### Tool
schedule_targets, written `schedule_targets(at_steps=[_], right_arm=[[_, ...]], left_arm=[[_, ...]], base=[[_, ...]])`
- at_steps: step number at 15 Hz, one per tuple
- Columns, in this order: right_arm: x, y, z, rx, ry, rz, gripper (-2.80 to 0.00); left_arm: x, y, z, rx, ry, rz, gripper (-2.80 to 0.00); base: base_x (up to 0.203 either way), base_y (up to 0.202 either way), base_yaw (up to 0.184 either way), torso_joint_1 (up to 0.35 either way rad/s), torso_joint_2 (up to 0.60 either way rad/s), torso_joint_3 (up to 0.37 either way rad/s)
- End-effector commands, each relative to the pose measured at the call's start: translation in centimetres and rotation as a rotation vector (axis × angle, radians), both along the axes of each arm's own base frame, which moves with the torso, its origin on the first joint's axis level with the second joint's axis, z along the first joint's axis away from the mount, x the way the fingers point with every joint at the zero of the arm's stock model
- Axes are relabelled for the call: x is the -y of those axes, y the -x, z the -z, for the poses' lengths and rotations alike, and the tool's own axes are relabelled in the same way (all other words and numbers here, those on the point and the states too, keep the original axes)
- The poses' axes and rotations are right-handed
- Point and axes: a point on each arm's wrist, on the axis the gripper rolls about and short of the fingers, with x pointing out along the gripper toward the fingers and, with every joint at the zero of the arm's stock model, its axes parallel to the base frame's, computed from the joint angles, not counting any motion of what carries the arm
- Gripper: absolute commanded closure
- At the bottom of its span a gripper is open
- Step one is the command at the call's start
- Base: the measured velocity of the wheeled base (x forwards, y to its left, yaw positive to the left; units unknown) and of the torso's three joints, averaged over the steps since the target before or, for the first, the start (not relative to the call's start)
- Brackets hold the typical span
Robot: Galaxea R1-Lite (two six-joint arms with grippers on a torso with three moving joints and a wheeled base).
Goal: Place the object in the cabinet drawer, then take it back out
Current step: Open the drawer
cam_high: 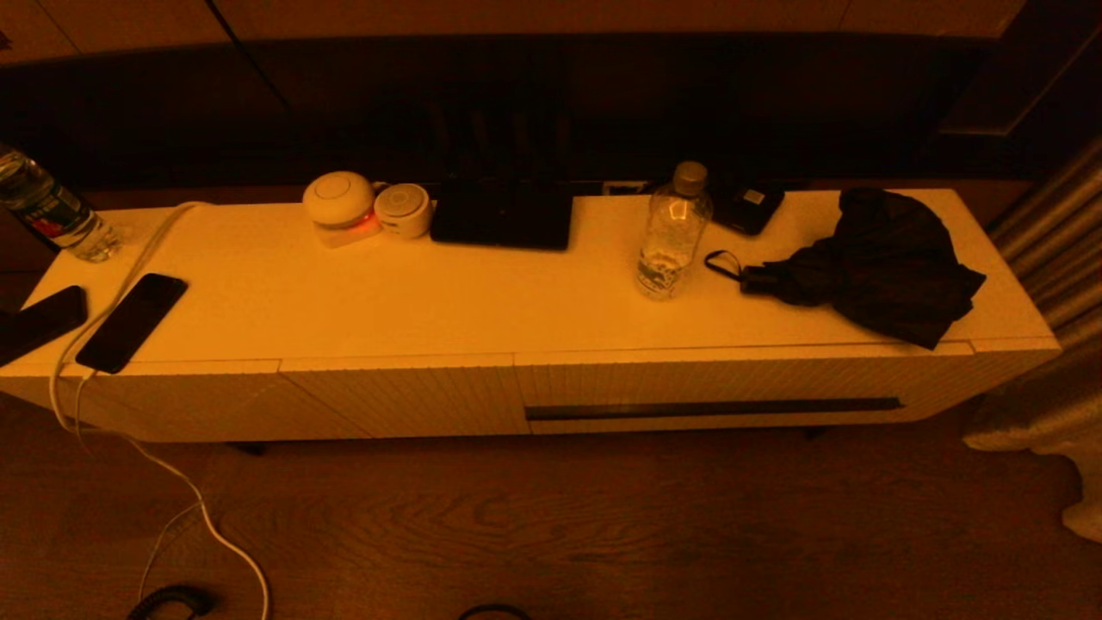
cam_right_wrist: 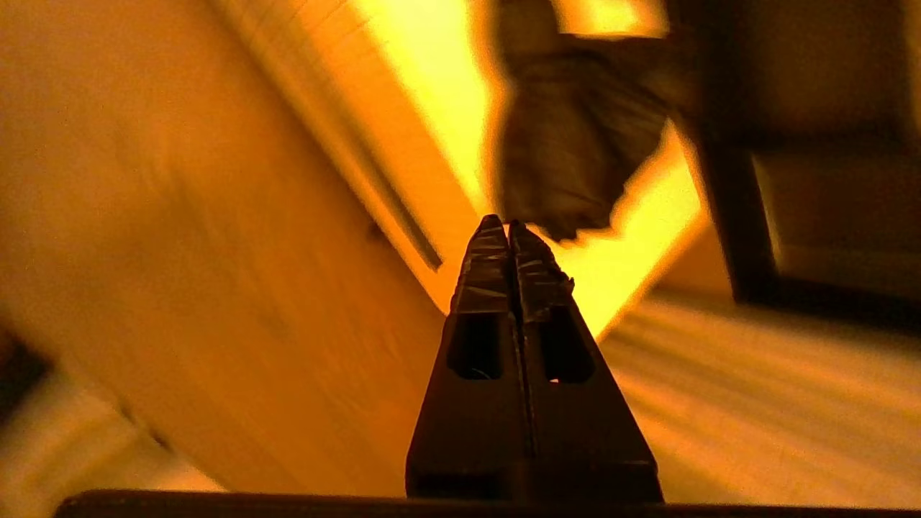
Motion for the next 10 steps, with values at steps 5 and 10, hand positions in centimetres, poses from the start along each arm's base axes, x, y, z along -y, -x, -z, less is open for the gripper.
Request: schedule_targets(at_steps=[5,10], right_arm=[[-3.2,-8.2,7.2,-0.328,0.268,-0.195,0.00],[-6.8,-12.6,12.7,-0.413,0.255,-0.211,0.00]], left_arm=[[0.0,0.0,0.0,0.000,0.000,0.000,0.00],[0.0,0.0,0.0,0.000,0.000,0.000,0.00]], base=[[0.000,0.000,0.000,0.000,0.00,0.000],[0.000,0.000,0.000,0.000,0.00,0.000]])
